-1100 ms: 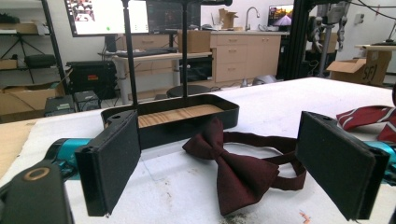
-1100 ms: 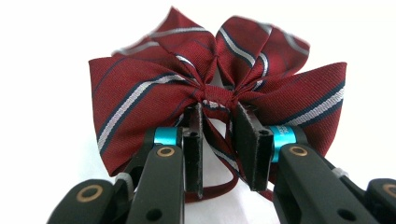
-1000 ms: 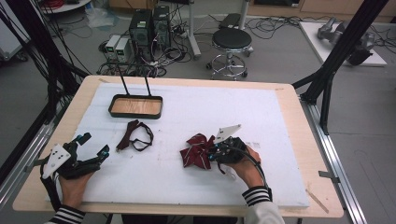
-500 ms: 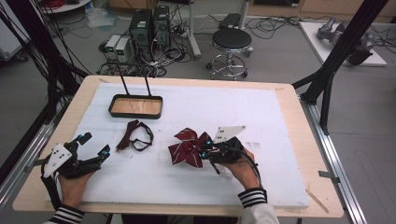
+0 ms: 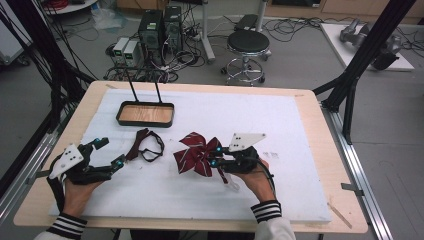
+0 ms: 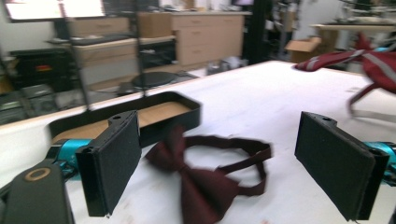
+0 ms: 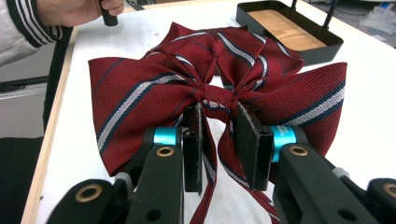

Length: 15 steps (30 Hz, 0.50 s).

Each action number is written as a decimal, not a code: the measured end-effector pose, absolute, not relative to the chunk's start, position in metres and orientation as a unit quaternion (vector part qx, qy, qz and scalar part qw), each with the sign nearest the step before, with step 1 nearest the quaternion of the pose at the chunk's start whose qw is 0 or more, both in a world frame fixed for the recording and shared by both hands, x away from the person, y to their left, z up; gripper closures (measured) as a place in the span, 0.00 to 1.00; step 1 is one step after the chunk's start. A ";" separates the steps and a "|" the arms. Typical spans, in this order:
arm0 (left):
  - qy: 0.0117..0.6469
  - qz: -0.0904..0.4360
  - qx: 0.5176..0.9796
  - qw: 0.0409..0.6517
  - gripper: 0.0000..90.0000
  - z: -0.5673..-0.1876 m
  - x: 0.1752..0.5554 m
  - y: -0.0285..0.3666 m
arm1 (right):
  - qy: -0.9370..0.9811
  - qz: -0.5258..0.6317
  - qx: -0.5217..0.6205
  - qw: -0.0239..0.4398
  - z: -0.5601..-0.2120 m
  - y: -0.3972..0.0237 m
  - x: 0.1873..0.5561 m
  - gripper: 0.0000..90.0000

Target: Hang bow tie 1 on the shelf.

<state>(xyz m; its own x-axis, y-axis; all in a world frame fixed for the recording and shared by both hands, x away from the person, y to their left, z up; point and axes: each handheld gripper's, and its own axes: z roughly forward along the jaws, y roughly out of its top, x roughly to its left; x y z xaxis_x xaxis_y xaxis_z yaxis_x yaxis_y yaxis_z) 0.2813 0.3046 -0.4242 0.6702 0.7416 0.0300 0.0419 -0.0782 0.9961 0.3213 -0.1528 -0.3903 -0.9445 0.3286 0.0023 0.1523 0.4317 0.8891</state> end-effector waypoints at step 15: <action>0.146 0.169 0.757 0.615 0.17 -0.369 0.306 0.245 | 0.837 0.532 0.102 0.074 -0.379 -0.127 0.326 0.81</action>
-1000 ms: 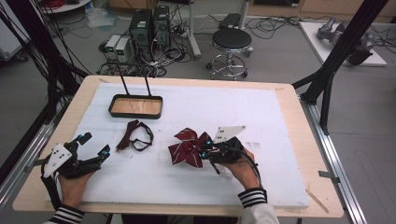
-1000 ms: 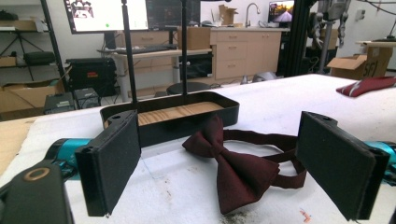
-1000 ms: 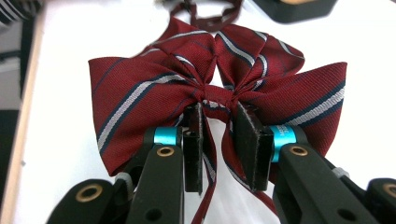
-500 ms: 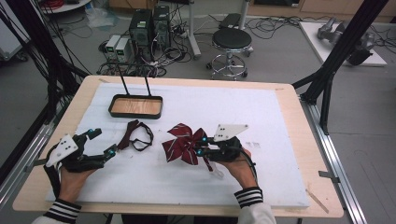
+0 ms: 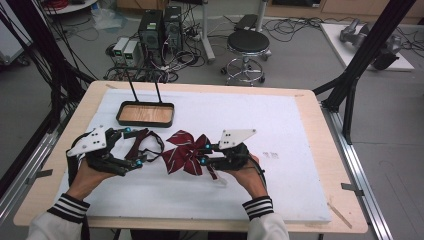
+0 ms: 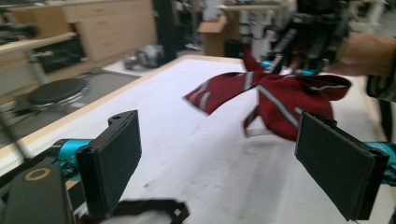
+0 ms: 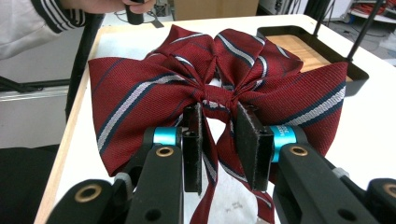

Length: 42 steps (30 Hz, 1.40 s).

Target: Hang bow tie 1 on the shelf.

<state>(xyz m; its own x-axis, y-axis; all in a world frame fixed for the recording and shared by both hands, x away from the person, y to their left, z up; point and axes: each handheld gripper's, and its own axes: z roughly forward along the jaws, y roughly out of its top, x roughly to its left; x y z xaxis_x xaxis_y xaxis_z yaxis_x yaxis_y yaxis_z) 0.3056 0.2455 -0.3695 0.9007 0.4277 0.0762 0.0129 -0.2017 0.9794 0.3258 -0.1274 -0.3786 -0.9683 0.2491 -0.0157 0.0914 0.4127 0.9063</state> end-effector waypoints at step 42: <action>0.026 0.078 0.844 0.531 0.29 -0.361 0.340 0.169 | 0.845 0.528 0.053 0.069 -0.358 -0.101 0.329 0.81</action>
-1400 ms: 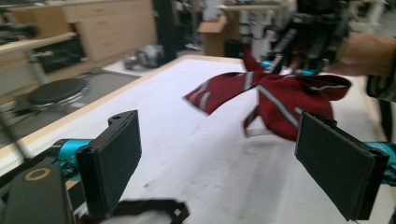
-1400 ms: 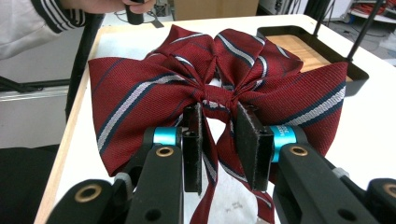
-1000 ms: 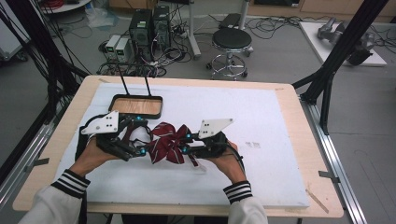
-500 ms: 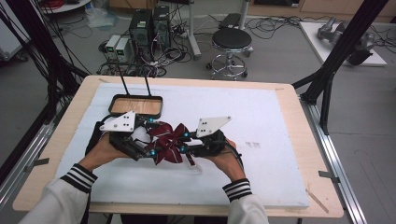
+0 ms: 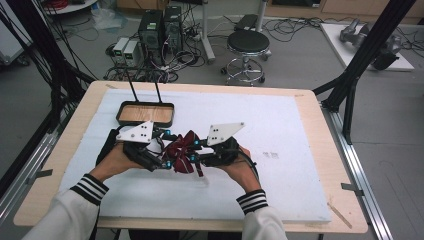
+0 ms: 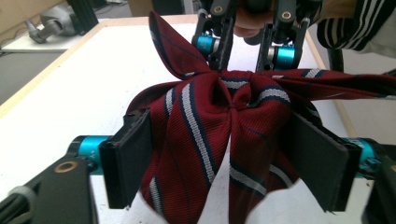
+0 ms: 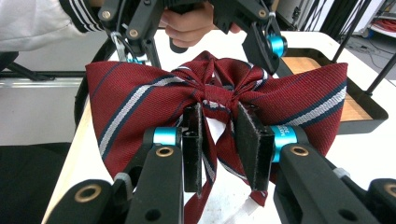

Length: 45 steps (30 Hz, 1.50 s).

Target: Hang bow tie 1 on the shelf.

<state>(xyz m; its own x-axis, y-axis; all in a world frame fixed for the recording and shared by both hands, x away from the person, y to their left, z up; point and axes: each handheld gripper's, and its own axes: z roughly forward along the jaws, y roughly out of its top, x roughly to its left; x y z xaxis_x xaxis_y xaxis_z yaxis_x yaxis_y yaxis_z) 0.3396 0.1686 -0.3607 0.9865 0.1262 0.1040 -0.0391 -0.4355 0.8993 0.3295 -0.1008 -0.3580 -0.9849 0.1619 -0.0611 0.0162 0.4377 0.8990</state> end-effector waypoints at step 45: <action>0.033 0.104 0.842 0.528 0.96 -0.350 0.334 0.179 | 0.800 0.561 0.137 0.162 -0.352 -0.118 0.321 0.01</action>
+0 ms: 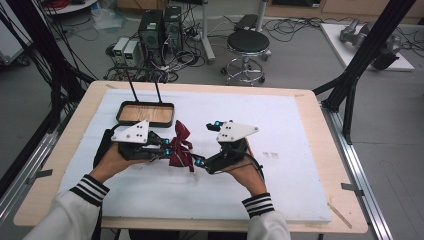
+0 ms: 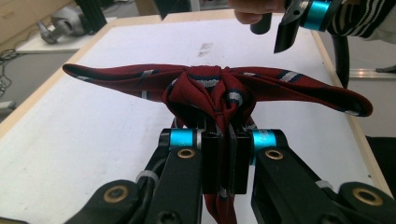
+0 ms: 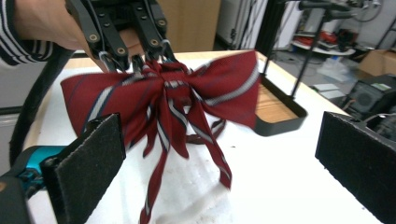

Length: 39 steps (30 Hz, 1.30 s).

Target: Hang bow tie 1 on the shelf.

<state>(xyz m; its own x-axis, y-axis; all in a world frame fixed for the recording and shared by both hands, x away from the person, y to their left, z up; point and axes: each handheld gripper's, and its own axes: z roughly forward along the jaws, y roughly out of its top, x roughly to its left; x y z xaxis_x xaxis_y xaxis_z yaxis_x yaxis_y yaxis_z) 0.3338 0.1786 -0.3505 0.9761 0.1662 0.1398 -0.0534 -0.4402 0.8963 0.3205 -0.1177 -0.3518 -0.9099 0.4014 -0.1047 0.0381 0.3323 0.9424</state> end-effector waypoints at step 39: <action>0.160 0.270 0.760 0.569 0.96 -0.282 0.340 0.280 | 0.659 0.606 0.332 0.297 -0.414 -0.271 0.257 0.01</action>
<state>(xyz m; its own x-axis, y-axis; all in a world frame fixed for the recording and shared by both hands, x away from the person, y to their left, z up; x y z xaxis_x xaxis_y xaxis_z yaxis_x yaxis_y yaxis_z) 0.3399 0.2801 -0.2823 0.8028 0.5504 0.2291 -0.0649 -0.3013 0.9513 0.2568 -0.2711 -0.4143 -0.6036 0.7972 0.0109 0.0775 0.0451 0.9960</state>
